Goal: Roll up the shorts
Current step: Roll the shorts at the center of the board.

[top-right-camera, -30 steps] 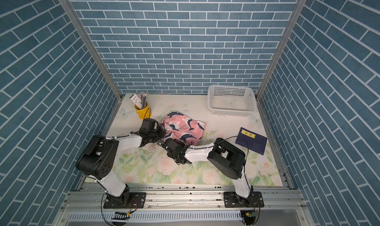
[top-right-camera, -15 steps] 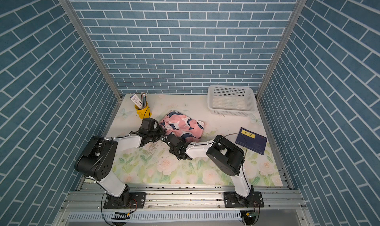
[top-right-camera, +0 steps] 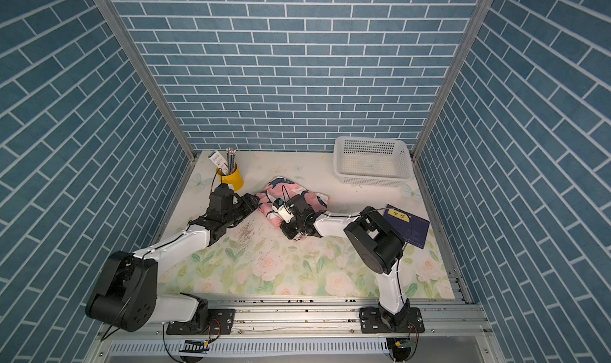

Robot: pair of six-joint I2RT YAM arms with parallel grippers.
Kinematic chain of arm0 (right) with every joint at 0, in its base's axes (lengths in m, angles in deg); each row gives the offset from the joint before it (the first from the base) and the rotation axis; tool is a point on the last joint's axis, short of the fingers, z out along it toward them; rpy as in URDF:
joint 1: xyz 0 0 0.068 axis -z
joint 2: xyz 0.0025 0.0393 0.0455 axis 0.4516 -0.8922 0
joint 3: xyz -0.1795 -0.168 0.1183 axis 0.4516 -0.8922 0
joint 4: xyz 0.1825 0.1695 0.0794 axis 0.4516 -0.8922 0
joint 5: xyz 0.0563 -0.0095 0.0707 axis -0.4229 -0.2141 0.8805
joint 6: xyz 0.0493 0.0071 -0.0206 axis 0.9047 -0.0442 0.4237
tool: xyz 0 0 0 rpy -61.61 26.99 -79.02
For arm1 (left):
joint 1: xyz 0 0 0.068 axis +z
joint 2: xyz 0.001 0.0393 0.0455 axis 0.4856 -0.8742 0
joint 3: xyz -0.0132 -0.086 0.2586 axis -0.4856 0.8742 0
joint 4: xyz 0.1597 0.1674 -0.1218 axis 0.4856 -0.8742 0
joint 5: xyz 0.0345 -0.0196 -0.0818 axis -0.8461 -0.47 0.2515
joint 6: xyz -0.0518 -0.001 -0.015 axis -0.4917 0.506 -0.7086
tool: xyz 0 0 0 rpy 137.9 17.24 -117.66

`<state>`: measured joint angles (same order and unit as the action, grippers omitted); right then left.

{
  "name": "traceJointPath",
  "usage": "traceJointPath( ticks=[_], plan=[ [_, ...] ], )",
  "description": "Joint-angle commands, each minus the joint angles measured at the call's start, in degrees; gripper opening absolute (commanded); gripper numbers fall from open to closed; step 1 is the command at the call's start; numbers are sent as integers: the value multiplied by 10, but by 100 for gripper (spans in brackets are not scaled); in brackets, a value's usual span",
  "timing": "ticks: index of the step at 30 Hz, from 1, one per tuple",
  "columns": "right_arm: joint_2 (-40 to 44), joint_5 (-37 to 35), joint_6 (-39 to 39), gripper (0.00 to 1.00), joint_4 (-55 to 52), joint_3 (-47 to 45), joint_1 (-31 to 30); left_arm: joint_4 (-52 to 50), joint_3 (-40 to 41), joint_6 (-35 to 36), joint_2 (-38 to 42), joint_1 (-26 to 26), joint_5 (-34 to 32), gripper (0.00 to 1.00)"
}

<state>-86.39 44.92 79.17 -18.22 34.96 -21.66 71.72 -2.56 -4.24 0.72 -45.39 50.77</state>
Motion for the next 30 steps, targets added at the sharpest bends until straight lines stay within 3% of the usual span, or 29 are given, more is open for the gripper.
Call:
traceJointPath(
  ticks=[1,7,13,20,30],
  plan=[
    [1,156,101,0,0,-1,15,-2,36,16,1,2,-4,72],
    [-21,270,206,0,81,-13,49,81,64,12,-26,-3,21,73],
    [-49,315,273,0,136,-33,70,169,53,11,-79,-16,37,73],
    [-58,338,351,0,223,-73,92,227,22,14,-152,-19,41,73],
    [-82,350,380,0,240,-83,114,218,-41,9,-251,-26,51,71]
  ],
)
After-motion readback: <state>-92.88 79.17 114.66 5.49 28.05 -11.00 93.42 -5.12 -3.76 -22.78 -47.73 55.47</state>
